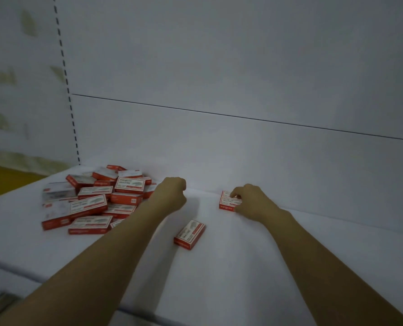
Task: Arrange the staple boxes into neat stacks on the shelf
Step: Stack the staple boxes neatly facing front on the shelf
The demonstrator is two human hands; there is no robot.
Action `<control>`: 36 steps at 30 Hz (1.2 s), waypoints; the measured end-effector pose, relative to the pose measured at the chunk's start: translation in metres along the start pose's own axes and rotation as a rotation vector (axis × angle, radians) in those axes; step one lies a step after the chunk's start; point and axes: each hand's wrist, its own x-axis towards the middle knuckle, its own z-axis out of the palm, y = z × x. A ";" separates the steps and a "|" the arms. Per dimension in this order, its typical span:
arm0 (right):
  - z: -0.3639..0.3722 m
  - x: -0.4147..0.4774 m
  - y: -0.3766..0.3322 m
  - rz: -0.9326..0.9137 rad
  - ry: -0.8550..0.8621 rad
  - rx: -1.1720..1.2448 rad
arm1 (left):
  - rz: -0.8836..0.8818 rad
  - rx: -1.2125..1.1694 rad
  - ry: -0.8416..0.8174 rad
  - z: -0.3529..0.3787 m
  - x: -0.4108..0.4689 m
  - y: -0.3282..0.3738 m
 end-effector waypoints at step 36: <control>-0.010 -0.031 -0.028 -0.183 0.019 0.078 | 0.053 0.055 0.012 -0.016 -0.045 0.007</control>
